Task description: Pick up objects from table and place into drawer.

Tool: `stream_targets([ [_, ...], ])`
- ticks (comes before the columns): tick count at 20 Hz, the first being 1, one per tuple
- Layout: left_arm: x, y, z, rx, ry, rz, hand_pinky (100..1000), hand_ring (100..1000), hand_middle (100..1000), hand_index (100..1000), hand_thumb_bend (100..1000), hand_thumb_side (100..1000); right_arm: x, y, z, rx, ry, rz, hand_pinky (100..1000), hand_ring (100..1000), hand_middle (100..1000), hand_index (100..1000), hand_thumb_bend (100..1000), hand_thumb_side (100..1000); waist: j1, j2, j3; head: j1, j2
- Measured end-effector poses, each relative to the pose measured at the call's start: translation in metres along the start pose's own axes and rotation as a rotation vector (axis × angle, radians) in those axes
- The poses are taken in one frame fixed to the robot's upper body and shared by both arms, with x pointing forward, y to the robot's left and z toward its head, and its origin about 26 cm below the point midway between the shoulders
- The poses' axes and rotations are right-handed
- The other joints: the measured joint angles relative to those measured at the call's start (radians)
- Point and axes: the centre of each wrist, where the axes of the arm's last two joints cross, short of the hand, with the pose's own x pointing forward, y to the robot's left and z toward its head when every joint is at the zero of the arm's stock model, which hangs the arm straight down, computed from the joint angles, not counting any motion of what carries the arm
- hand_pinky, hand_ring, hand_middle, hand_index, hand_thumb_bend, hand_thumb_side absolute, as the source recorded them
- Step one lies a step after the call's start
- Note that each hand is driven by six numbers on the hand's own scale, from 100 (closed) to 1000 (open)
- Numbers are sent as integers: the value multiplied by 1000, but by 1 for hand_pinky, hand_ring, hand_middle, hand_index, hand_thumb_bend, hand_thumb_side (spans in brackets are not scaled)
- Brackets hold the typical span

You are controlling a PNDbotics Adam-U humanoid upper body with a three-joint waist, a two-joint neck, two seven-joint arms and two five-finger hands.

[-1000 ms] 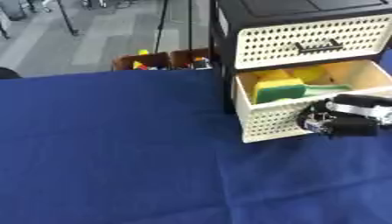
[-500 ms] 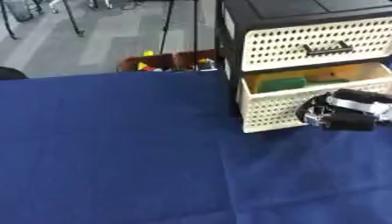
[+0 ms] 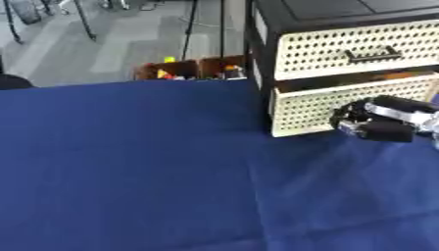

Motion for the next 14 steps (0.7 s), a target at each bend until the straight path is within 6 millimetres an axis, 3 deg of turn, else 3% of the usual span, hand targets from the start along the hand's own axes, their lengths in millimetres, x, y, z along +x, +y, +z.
stream_targets([
  [14,-1,-1,1,1,4,7,438,590,614,754,195,988,-5,6,-6,-16,-21,4,636,848,889,909,258,1000,0,3,2,-1,-9],
])
